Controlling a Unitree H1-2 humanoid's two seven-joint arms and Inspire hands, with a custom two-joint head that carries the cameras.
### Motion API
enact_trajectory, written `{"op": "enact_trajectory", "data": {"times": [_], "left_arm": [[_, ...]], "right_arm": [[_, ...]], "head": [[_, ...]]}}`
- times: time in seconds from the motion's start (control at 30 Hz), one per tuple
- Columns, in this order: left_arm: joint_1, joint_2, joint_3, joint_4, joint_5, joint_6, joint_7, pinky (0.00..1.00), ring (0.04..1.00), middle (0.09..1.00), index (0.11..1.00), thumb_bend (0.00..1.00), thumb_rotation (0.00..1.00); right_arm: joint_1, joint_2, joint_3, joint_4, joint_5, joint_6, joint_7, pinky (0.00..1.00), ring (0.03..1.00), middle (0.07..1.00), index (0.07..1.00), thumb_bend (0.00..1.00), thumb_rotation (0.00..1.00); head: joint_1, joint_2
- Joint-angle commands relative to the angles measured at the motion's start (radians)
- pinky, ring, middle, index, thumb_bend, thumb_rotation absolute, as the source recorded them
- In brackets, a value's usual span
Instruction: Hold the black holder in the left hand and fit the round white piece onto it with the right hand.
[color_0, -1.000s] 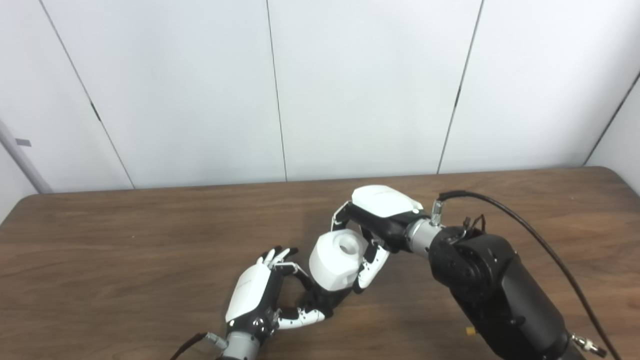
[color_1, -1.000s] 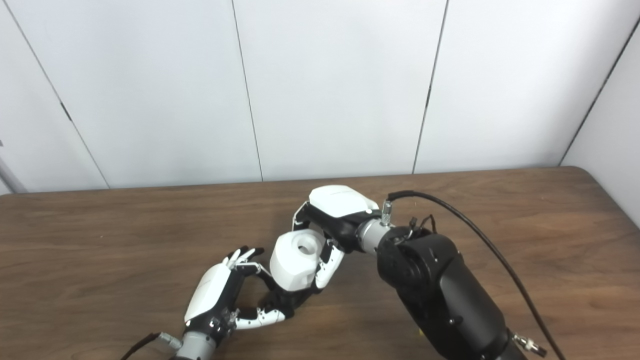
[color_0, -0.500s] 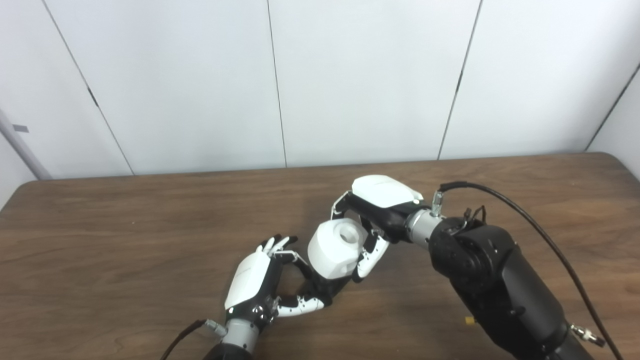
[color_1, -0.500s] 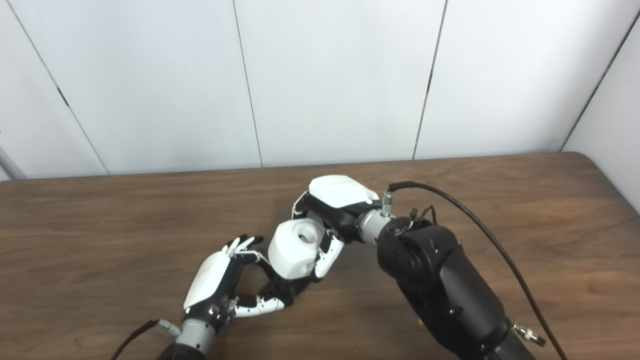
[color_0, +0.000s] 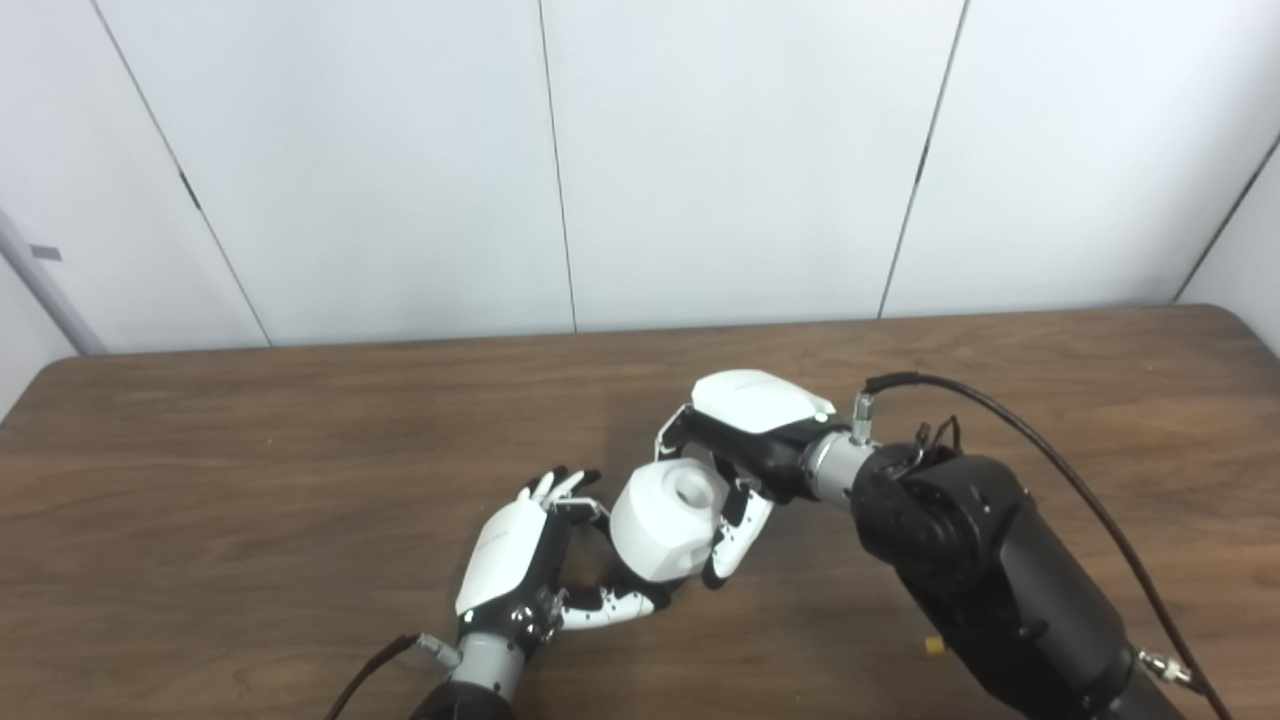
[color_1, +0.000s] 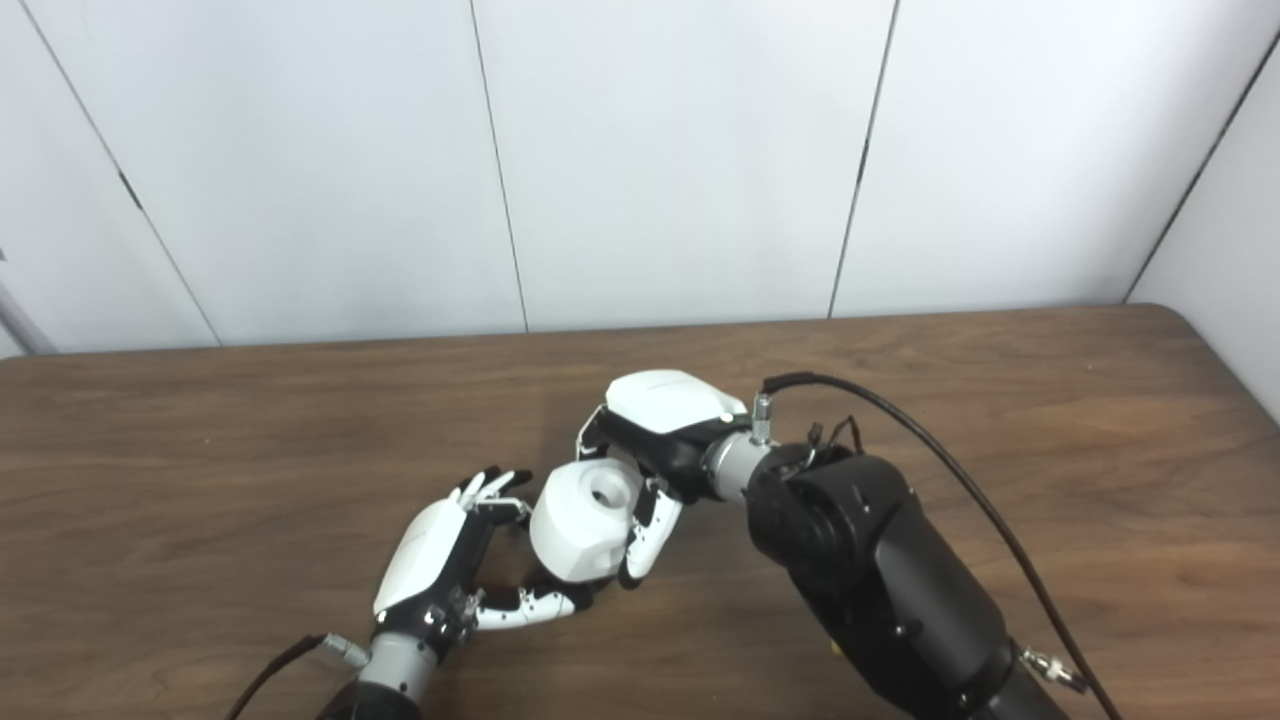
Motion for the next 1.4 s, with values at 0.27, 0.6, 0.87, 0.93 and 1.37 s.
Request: {"op": "enact_trajectory", "data": {"times": [0.27, 0.6, 0.87, 0.93, 1.37], "left_arm": [[-0.021, -0.044, -0.025, 0.03, 0.017, 0.001, -0.007, 1.0, 1.0, 0.913, 0.478, 0.52, 0.05], [-0.024, -0.071, -0.037, 0.031, 0.037, 0.012, -0.01, 1.0, 1.0, 0.917, 0.478, 0.52, 0.05], [-0.037, -0.083, -0.038, 0.053, 0.037, 0.011, -0.004, 1.0, 1.0, 0.918, 0.477, 0.52, 0.05], [-0.04, -0.084, -0.037, 0.059, 0.035, 0.009, -0.003, 1.0, 1.0, 0.919, 0.477, 0.52, 0.05], [-0.068, -0.102, -0.044, 0.103, 0.069, 0.027, 0.013, 1.0, 1.0, 0.911, 0.479, 0.52, 0.05]], "right_arm": [[-0.031, -0.023, 0.035, 0.009, 0.036, -0.04, 0.03, 0.89, 0.827, 0.693, 0.48, 0.5, 0.14], [-0.053, -0.039, 0.054, 0.009, 0.037, -0.034, 0.052, 0.92, 0.824, 0.687, 0.482, 0.5, 0.14], [-0.06, -0.031, 0.044, 0.012, 0.038, -0.004, 0.059, 0.94, 0.836, 0.693, 0.489, 0.51, 0.15], [-0.065, -0.031, 0.041, 0.007, 0.036, 0.007, 0.069, 0.96, 0.848, 0.704, 0.547, 0.65, 0.2], [-0.099, -0.054, 0.048, -0.045, -0.023, 0.012, 0.136, 0.96, 0.902, 0.795, 0.703, 0.95, 0.42]], "head": [[0.009, -0.003], [0.014, 0.001], [0.006, -0.008], [0.004, -0.01], [-0.015, -0.024]]}}
